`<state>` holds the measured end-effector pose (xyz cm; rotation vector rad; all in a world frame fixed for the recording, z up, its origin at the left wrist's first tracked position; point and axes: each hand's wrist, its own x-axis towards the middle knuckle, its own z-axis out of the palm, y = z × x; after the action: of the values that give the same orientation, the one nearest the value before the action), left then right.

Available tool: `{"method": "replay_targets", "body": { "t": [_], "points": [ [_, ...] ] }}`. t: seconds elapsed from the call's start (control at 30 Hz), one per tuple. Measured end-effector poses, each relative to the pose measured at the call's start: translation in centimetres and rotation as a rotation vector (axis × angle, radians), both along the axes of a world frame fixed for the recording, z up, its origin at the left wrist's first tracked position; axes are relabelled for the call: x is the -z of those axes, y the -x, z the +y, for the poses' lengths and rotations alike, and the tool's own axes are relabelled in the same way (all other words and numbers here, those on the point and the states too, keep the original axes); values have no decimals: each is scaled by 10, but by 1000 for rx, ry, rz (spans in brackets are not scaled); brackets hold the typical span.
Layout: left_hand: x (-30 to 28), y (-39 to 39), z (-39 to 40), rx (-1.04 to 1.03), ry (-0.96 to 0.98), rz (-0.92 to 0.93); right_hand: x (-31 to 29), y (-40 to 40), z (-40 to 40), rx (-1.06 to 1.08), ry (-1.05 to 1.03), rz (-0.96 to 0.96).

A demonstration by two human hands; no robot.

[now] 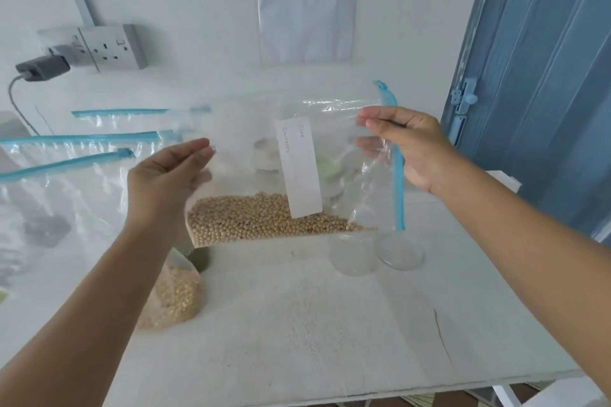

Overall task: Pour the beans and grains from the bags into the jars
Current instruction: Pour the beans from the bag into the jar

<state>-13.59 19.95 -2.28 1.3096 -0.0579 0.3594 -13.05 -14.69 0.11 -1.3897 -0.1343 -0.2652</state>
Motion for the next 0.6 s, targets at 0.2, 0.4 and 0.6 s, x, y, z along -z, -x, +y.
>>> {"method": "replay_targets", "body": {
  "t": [0.2, 0.4, 0.6],
  "points": [
    [-27, -9, 5, -123, -79, 6, -1, -40, 5, -134, -51, 15],
    [-39, -10, 2, -217, -163, 60, 17, -67, 10, -237, -100, 67],
    [-41, -11, 1, -235, -195, 65, 26, -74, 5, -276, -138, 83]
  ]
}}
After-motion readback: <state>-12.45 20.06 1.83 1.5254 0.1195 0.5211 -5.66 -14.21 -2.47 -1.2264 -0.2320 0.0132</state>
